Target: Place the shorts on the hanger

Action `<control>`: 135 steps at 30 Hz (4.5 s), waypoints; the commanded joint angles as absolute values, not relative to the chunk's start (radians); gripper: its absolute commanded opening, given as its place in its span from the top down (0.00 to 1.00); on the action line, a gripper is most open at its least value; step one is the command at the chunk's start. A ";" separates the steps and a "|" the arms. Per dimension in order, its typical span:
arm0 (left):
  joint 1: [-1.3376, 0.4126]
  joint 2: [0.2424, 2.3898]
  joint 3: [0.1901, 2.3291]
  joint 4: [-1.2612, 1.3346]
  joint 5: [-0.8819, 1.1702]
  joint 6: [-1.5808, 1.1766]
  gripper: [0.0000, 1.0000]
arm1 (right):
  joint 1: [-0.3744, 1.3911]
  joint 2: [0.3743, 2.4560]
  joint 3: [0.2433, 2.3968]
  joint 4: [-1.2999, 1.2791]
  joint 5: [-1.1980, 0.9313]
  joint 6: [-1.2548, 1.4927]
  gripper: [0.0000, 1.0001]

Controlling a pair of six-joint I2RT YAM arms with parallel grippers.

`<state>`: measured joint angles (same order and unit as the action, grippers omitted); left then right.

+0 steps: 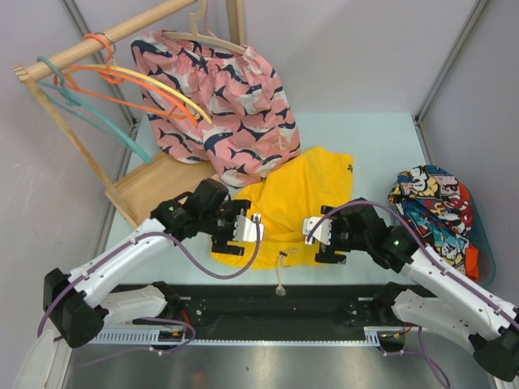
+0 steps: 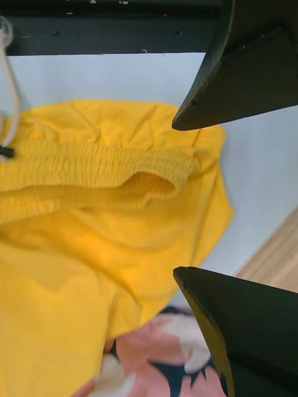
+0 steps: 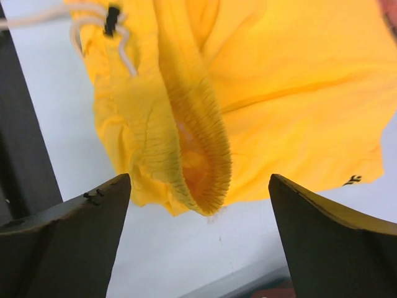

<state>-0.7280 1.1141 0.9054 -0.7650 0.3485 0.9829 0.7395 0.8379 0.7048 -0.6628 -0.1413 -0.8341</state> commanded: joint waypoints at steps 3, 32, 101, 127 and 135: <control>-0.735 1.063 1.142 -0.902 0.462 0.907 0.00 | 0.753 0.822 0.862 -0.721 -0.183 -0.712 0.00; -0.304 1.029 1.805 -0.370 0.219 0.061 0.00 | 0.699 1.807 1.974 -0.072 -0.428 -0.232 0.13; -0.176 1.008 1.847 -0.356 0.075 0.129 0.00 | 0.706 2.142 2.393 0.196 -0.422 0.043 1.00; -0.170 0.999 1.758 -0.336 0.063 0.121 0.00 | 0.632 1.931 2.174 0.212 -0.479 0.055 1.00; -0.169 1.008 1.747 -0.341 0.069 0.126 0.00 | 0.612 1.870 2.106 0.181 -0.503 0.038 1.00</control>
